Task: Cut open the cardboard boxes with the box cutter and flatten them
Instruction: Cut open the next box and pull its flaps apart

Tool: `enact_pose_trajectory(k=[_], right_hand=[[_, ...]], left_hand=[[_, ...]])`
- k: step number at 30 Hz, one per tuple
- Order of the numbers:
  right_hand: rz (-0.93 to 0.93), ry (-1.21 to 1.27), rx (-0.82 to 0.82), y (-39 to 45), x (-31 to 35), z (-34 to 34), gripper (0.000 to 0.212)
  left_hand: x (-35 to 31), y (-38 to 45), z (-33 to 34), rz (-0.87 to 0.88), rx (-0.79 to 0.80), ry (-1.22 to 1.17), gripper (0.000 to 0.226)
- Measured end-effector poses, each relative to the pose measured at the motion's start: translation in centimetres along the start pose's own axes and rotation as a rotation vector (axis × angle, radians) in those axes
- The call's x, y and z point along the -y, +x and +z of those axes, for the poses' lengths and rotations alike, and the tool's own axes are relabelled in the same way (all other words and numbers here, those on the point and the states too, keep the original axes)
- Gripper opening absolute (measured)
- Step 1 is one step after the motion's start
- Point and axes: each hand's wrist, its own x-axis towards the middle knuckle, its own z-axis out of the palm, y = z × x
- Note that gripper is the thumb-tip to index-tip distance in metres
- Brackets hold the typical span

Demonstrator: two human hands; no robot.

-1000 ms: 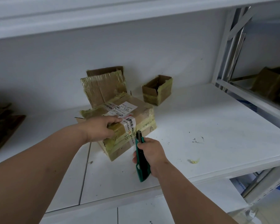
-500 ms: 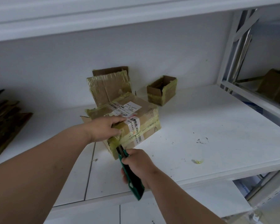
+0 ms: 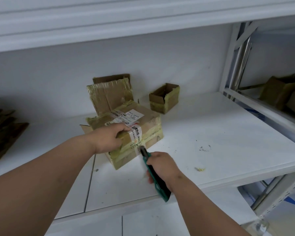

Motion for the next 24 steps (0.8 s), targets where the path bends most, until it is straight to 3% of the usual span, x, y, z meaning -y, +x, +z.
enact_pose_trajectory(k=[4,8,13,19,24], right_hand=[[-0.107,-0.275,-0.207,0.9,-0.1,-2.2,0.021],[-0.107,-0.514,-0.266,1.0,-0.1,-3.6,0.060],[-0.109,-0.617,-0.341,2.1,-0.7,-5.2,0.032],[-0.151,-1.020,-0.509,4.0,-1.1,-6.4,0.053],[-0.304,-0.998,-0.516,4.6,-0.1,-5.7,0.049]], left_hand=[[-1.2,0.0,1.4,-0.014,-0.129,0.335,0.073],[-2.6,0.3,2.8,-0.043,-0.259,0.692,0.087],[-3.0,0.4,3.7,-0.096,-0.309,0.735,0.080],[-3.8,0.4,3.1,-0.083,-0.286,0.753,0.063],[-4.1,0.8,2.5,-0.081,-0.244,0.710,0.069]])
